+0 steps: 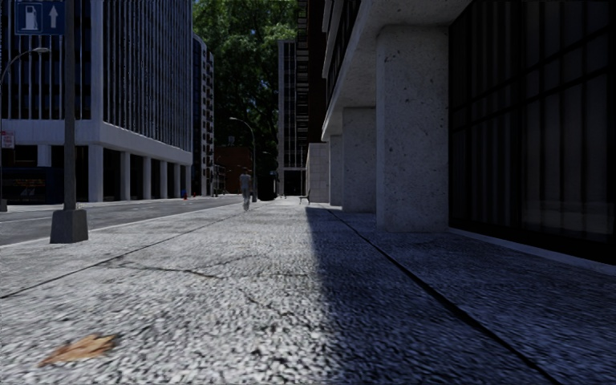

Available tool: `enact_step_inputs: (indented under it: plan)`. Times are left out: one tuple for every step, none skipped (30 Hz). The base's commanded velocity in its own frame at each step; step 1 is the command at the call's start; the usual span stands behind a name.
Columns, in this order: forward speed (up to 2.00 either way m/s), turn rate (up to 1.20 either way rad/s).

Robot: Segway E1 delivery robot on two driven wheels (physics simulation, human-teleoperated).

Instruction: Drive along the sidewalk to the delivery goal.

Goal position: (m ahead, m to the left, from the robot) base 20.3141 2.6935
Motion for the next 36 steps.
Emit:
enact_step_inputs:
  plan:
    - [2.00,0.00]
    - [2.00,0.00]
    - [2.00,0.00]
    - [2.00,0.00]
    - [2.00,0.00]
    - [2.00,0.00]
    - [2.00,0.00]
    - [2.00,0.00]
    - [2.00,0.04]
    - [2.00,0.09]
    - [2.00,0.09]
    - [2.00,0.12]
    - [2.00,0.23]
    - [2.00,0.33]
    - [2.00,0.33]
    - [2.00,0.34]
    - [2.00,0.19]
    - [2.00,0.00]
    - [2.00,0.00]
    - [2.00,0.00]
    - [2.00,0.00]
    - [2.00,0.00]
    - [2.00,0.00]
    - [2.00,0.00]
    - [2.00,0.00]
    - [2.00,0.00]
    - [2.00,0.00]
    - [2.00,0.00]
    - [2.00,0.00]
    - [2.00,0.00]
    - [2.00,0.00]
    - [2.00,0.00]
    - [2.00,0.00]
    - [2.00,0.00]
    - [2.00,0.00]
    - [2.00,0.00]
